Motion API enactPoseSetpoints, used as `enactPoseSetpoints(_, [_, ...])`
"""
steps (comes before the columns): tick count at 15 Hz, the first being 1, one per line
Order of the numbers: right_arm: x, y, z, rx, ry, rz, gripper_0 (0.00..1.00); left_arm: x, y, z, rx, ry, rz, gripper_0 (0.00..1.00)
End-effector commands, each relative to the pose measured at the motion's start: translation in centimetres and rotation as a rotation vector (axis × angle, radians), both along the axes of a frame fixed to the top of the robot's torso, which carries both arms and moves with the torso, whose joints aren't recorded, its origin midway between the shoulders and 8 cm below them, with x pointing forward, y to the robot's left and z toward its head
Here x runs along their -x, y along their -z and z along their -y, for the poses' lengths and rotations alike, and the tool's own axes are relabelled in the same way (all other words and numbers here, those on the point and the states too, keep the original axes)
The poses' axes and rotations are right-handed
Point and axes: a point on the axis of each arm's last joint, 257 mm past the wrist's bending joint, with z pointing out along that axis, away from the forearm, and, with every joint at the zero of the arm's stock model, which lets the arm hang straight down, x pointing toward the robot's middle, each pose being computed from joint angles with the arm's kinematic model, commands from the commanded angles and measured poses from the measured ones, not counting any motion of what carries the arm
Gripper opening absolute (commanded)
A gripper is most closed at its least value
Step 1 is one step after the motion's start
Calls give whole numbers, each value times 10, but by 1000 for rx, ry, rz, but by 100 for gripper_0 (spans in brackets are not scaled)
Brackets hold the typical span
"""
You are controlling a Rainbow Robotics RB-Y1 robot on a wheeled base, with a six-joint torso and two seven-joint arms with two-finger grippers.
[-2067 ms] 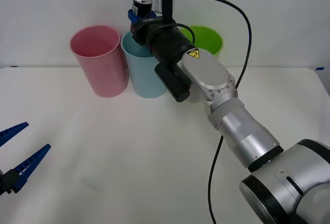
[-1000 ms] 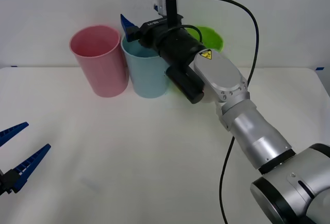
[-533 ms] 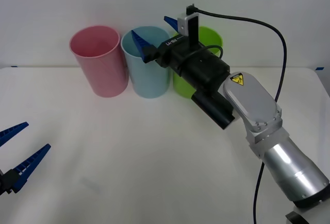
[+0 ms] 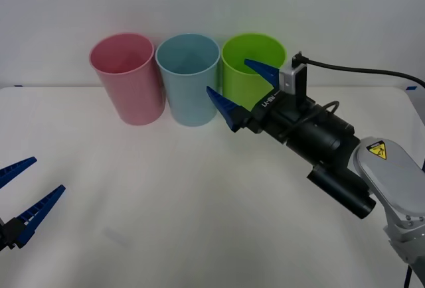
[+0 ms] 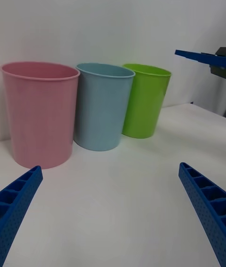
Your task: Grasp the object on the table and drop it into the matching bin: aluminum can to the light blue bin, PET bottle to the pink bin.
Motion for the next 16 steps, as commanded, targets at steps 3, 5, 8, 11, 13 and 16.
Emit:
enactPoseSetpoints(3, [33, 32, 48, 65, -25, -40, 100, 0, 0, 0, 0, 0, 0, 100])
enactPoseSetpoints(5, [47, 43, 69, 86, -29, -57, 100, 0, 0, 0, 0, 0, 0, 100])
enactPoseSetpoints(8, [69, 62, 97, 116, -30, -87, 100, 0, 0, 0, 0, 0, 0, 100])
enactPoseSetpoints(11, [90, 79, 122, 149, -28, -107, 100, 0, 0, 0, 0, 0, 0, 100])
enactPoseSetpoints(13, [106, 88, 138, 165, -34, -124, 100, 0, 0, 0, 0, 0, 0, 100])
enactPoseSetpoints(16, [128, 98, 163, 181, -34, -146, 100, 0, 0, 0, 0, 0, 0, 100])
